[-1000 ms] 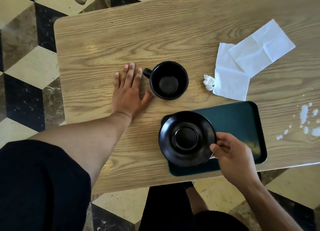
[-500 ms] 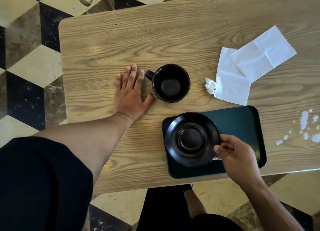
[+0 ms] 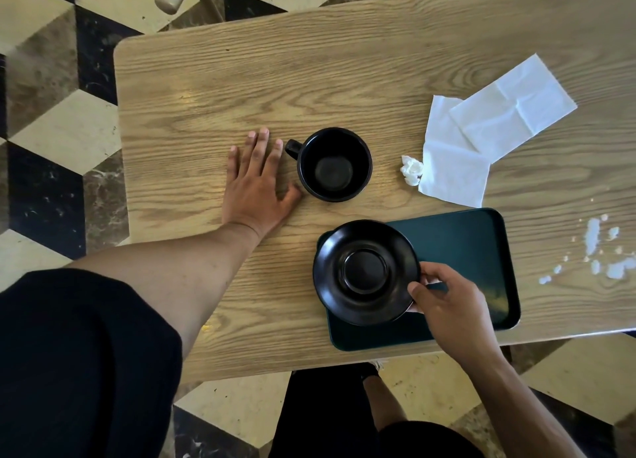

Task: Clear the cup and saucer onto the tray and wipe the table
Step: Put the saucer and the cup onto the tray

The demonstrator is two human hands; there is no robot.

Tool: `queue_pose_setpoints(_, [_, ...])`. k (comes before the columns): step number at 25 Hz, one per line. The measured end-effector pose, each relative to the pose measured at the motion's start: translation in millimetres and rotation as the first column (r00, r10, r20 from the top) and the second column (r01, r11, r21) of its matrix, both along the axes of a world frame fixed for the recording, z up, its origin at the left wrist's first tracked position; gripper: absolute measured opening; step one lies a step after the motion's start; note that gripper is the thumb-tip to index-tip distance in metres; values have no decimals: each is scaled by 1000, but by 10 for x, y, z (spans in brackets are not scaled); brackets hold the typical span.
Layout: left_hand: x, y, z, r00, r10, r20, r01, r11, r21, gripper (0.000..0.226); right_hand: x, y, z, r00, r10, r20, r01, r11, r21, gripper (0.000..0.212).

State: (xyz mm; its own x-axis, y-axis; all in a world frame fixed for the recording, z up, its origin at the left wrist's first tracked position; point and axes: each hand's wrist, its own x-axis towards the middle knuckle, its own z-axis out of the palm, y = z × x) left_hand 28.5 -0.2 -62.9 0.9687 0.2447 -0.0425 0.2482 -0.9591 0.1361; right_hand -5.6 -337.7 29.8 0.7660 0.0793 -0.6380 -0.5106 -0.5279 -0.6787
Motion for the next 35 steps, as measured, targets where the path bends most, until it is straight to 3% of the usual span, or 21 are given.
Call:
queue_pose_setpoints(11, [4,-9,20,1000,16,-6,-16,1000,-24,82,-100,-130,37,998,49,-26,-49,998,26,37])
queue_pose_setpoints(16, [-10,-15,30,1000,11,6,-11,999,-39,80,-145,-183,54,994,109,-18,-110,993,-43,31])
queue_pose_setpoints(21, [3,-32,89,1000,17,5,-16,998,-59,81,-137,-217,94,980,200,16,-198,976,-92,45])
queue_pose_setpoints(31, [-7,-28,88,1000,14,5,-14,998,-64,80,-173,-281,122,960,281,14,-276,948,-156,42])
queue_pose_setpoints(33, [-11,-24,79,1000,13,1,-13,998,-60,80,-154,-272,133,961,275,6,-270,947,-176,33])
queue_pose_setpoints(35, [-7,-16,72,1000,16,-9,-16,998,-53,80,-81,-229,128,960,279,34,-264,936,-233,11])
